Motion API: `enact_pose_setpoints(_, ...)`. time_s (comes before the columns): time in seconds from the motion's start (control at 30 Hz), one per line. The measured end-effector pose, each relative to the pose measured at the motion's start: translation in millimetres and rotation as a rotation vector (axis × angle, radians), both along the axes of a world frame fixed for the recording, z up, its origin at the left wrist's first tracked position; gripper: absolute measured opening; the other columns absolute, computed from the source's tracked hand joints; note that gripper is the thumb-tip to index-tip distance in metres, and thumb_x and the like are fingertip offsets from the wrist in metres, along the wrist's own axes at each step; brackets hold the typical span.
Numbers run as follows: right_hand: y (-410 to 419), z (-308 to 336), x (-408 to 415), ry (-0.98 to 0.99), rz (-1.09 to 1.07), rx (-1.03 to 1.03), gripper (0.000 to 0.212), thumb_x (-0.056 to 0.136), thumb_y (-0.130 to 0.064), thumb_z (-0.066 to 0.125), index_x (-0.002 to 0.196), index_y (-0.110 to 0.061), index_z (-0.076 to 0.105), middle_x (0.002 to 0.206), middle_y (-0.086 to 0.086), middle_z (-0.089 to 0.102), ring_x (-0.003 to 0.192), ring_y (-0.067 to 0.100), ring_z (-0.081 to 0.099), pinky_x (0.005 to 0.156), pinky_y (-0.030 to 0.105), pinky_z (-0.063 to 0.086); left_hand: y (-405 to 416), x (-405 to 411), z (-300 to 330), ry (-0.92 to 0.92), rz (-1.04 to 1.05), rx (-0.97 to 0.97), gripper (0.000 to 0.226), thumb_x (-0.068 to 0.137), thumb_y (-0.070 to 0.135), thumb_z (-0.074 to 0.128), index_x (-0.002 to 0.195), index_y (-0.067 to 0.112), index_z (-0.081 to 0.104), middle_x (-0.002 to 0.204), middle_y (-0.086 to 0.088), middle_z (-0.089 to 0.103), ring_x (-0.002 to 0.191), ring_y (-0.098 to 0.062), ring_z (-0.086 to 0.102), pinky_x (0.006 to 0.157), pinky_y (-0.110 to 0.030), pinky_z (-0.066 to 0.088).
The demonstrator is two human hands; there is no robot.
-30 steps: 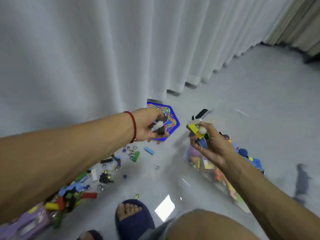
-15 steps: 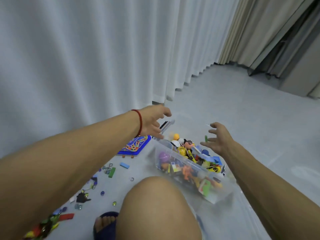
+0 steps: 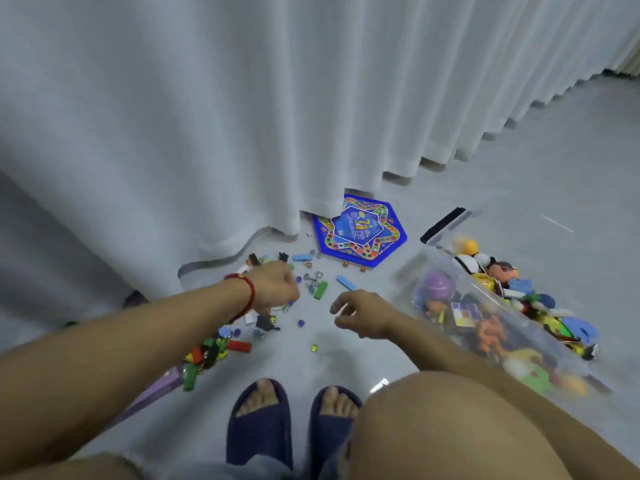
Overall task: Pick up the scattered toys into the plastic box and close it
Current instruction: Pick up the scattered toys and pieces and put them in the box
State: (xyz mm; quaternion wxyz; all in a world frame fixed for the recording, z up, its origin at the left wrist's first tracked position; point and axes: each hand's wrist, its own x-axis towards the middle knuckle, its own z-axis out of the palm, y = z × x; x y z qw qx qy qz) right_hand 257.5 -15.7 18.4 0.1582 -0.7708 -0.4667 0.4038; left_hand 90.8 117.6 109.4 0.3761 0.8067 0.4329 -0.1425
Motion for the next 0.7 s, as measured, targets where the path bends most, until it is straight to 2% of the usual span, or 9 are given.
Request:
enact_pose_setpoints(0.07, 19.9, -48.1, -21.9, -0.205, 0.202, -0.047, 0.037, 0.09, -0.036, 0.065, 0.125, -0.024, 0.06, 0.12, 0.005, 0.064, 0.105, 0.022, 0.063, 0.088, 0.032, 0.051, 2.9, -15.8, -42.8, 0.002, -0.044, 0.063, 0.025, 0.086, 0.016, 0.058, 0.111, 0.012, 0.063, 0.103, -0.004, 0.061, 0.08, -0.015, 0.058, 0.063, -0.022, 0.047)
enact_pose_setpoints(0.17, 38.0, -102.7, -48.6, -0.316, 0.265, -0.061, 0.046, 0.092, -0.039, 0.063, 0.133, -0.024, 0.049, 0.127, 0.007, 0.05, 0.111, 0.028, 0.056, 0.091, 0.044, 0.051, 8.1, -27.3, -104.3, 0.037, -0.153, 0.187, 0.034, 0.086, 0.019, 0.058, 0.119, 0.023, 0.054, 0.114, -0.003, 0.058, 0.1, -0.02, 0.056, 0.081, -0.028, 0.046)
enact_pose_setpoints(0.27, 44.9, -137.7, -63.2, -0.398, 0.349, 0.107, 0.034, 0.093, -0.029, 0.06, 0.125, -0.018, 0.057, 0.121, 0.008, 0.051, 0.109, 0.029, 0.052, 0.084, 0.041, 0.051, 14.9, -18.3, -150.1, 0.021, -0.25, 0.234, 0.036, 0.088, 0.017, 0.057, 0.123, 0.023, 0.051, 0.12, -0.003, 0.053, 0.112, -0.023, 0.052, 0.093, -0.034, 0.045)
enact_pose_setpoints(0.37, 35.7, -161.7, -60.9, -0.399, 0.422, 0.244, 0.023, 0.093, -0.013, 0.055, 0.113, -0.009, 0.066, 0.107, 0.011, 0.058, 0.1, 0.027, 0.055, 0.078, 0.033, 0.045, 20.5, 1.5, -185.9, -0.016, -0.374, 0.272, 0.033, 0.089, 0.013, 0.056, 0.12, 0.022, 0.049, 0.118, -0.004, 0.047, 0.106, -0.023, 0.051, 0.088, -0.036, 0.046)
enact_pose_setpoints(0.43, 29.0, -160.7, -47.0, -0.362, 0.251, 0.346, 0.022, 0.091, -0.013, 0.057, 0.111, -0.013, 0.068, 0.103, 0.004, 0.059, 0.092, 0.014, 0.052, 0.076, 0.025, 0.046, 22.2, 13.7, -208.6, -0.038, -0.462, 0.318, 0.031, 0.091, 0.014, 0.055, 0.121, 0.021, 0.048, 0.115, -0.005, 0.043, 0.103, -0.024, 0.049, 0.082, -0.039, 0.048)
enact_pose_setpoints(0.5, 25.6, -151.3, -23.7, -0.36, -0.044, 0.385, 0.019, 0.096, -0.021, 0.055, 0.112, -0.021, 0.064, 0.101, -0.011, 0.054, 0.09, 0.006, 0.047, 0.074, 0.014, 0.046, 23.1, 23.2, -226.0, -0.038, -0.508, 0.362, 0.03, 0.09, 0.011, 0.058, 0.118, 0.018, 0.051, 0.112, -0.006, 0.043, 0.099, -0.025, 0.05, 0.078, -0.038, 0.05)
enact_pose_setpoints(0.57, 19.6, -153.5, 4.4, -0.372, -0.31, 0.346, 0.019, 0.098, -0.03, 0.053, 0.114, -0.024, 0.058, 0.1, -0.018, 0.052, 0.092, 0.01, 0.053, 0.072, 0.013, 0.045, 25.1, 32.2, -239.8, -0.083, -0.522, 0.424, 0.025, 0.079, 0.006, 0.072, 0.098, 0.016, 0.06, 0.096, -0.004, 0.052, 0.083, -0.022, 0.055, 0.065, -0.032, 0.051)
enact_pose_setpoints(0.63, 14.2, -159.4, 26.3, -0.37, -0.296, 0.272, 0.02, 0.093, -0.019, 0.06, 0.112, -0.022, 0.058, 0.107, -0.012, 0.05, 0.097, 0.018, 0.055, 0.078, 0.024, 0.048, 31.1, 39.9, -246.9, -0.16, -0.48, 0.46, 0.034, 0.059, 0.001, 0.086, 0.073, 0.017, 0.06, 0.074, 0.0, 0.055, 0.063, -0.017, 0.054, 0.048, -0.028, 0.047)
enact_pose_setpoints(0.7, 5.9, -168.7, 36.0, -0.435, -0.198, 0.163, 0.029, 0.082, -0.008, 0.066, 0.107, -0.022, 0.06, 0.106, -0.007, 0.05, 0.096, 0.022, 0.053, 0.076, 0.031, 0.05, 36.6, 50.7, -242.0, -0.263, -0.399, 0.412, 0.029, 0.064, -0.002, 0.083, 0.078, 0.013, 0.063, 0.078, -0.004, 0.057, 0.065, -0.02, 0.056, 0.052, -0.028, 0.048)
